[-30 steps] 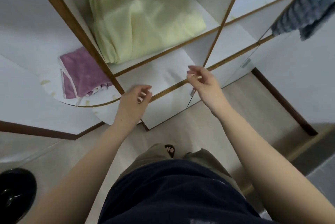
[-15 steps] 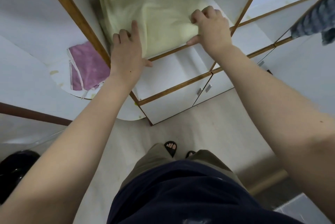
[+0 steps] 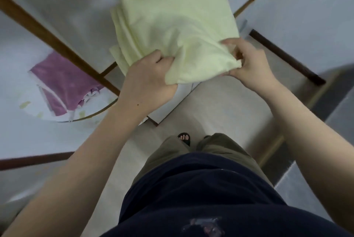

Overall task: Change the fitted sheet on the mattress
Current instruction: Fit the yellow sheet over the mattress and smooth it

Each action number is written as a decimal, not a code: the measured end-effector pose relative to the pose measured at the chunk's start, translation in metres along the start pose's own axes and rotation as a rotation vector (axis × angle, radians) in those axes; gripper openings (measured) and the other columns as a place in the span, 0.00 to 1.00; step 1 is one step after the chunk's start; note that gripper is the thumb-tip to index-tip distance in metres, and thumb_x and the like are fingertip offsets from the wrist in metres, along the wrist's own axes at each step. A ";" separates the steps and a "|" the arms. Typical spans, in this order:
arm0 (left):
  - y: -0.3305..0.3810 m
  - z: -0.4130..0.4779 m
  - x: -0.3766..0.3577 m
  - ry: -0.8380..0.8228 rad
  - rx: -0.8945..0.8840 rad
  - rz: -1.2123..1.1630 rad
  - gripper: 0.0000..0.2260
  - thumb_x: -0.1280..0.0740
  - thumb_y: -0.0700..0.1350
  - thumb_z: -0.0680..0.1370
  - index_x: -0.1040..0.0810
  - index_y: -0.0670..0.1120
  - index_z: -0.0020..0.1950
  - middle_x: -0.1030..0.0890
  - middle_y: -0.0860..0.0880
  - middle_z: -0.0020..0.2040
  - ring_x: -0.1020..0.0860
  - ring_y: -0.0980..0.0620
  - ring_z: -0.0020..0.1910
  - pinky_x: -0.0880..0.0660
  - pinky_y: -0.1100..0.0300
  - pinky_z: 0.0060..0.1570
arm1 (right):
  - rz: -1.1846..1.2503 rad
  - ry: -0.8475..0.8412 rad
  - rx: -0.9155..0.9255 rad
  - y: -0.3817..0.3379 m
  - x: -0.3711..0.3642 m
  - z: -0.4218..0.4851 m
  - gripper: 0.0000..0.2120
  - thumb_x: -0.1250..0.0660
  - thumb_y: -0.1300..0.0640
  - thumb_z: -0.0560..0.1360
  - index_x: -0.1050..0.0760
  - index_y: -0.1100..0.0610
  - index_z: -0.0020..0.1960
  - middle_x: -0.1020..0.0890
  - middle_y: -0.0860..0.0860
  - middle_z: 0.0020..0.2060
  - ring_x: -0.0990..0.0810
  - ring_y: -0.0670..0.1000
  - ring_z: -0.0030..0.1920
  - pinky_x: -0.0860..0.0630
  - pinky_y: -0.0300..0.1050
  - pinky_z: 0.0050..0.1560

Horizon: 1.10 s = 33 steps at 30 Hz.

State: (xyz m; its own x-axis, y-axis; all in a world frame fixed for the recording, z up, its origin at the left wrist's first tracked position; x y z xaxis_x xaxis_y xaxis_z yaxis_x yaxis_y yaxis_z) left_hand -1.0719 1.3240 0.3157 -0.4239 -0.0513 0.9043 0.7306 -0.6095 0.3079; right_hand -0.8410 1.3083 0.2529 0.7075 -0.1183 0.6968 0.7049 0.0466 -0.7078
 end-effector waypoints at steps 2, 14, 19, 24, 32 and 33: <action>0.024 0.004 -0.007 -0.056 -0.079 -0.104 0.05 0.31 0.40 0.65 0.20 0.39 0.39 0.29 0.46 0.33 0.28 0.45 0.31 0.32 0.56 0.25 | 0.040 -0.009 -0.074 0.015 0.005 -0.037 0.22 0.19 0.54 0.62 0.19 0.60 0.53 0.20 0.49 0.42 0.25 0.46 0.43 0.33 0.30 0.43; 0.155 -0.057 -0.151 -0.717 -0.130 -0.346 0.10 0.28 0.44 0.64 0.17 0.51 0.44 0.18 0.52 0.37 0.21 0.51 0.40 0.24 0.56 0.38 | 0.210 0.251 -0.843 0.098 0.006 -0.332 0.19 0.20 0.59 0.63 0.31 0.60 0.30 0.30 0.53 0.33 0.29 0.54 0.39 0.35 0.48 0.38; 0.256 -0.123 -0.177 -0.847 -0.319 -0.411 0.19 0.22 0.49 0.64 0.17 0.52 0.54 0.16 0.52 0.49 0.22 0.55 0.46 0.31 0.68 0.44 | 0.434 0.587 -1.131 0.073 -0.007 -0.501 0.26 0.20 0.63 0.62 0.39 0.54 0.30 0.34 0.48 0.31 0.35 0.48 0.33 0.40 0.42 0.32; 0.337 -0.203 -0.210 -0.970 -0.435 -0.349 0.28 0.22 0.60 0.63 0.21 0.45 0.57 0.21 0.48 0.53 0.24 0.49 0.53 0.31 0.62 0.45 | 0.516 0.895 -1.299 0.021 -0.033 -0.640 0.27 0.19 0.62 0.61 0.40 0.53 0.30 0.35 0.46 0.32 0.36 0.47 0.34 0.41 0.44 0.34; 0.419 -0.343 -0.262 -1.548 -0.607 -0.350 0.29 0.24 0.60 0.66 0.26 0.51 0.63 0.20 0.54 0.58 0.23 0.53 0.57 0.25 0.55 0.58 | 0.465 1.304 -1.516 -0.047 -0.077 -0.766 0.24 0.20 0.60 0.62 0.38 0.55 0.29 0.33 0.51 0.35 0.33 0.48 0.38 0.39 0.41 0.38; 0.429 -0.357 -0.264 -1.584 -0.689 -0.304 0.27 0.25 0.61 0.68 0.25 0.53 0.63 0.20 0.53 0.59 0.23 0.52 0.57 0.26 0.53 0.59 | 0.446 1.362 -1.538 -0.053 -0.080 -0.776 0.23 0.20 0.60 0.63 0.36 0.55 0.28 0.33 0.50 0.34 0.33 0.47 0.38 0.39 0.40 0.37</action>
State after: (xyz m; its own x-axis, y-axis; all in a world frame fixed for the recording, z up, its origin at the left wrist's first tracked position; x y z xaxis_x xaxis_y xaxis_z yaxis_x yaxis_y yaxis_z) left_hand -0.8377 0.7936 0.1034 0.7003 0.6142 0.3638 0.2131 -0.6663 0.7146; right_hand -0.9751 0.5458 0.1442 -0.2031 -0.8464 0.4923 -0.5676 -0.3080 -0.7635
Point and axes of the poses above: each hand's wrist, its own z-axis towards the middle knuckle, its own x-axis out of the back of the hand, y = z × x, the point moved 8 cm from there along z, towards the middle knuckle
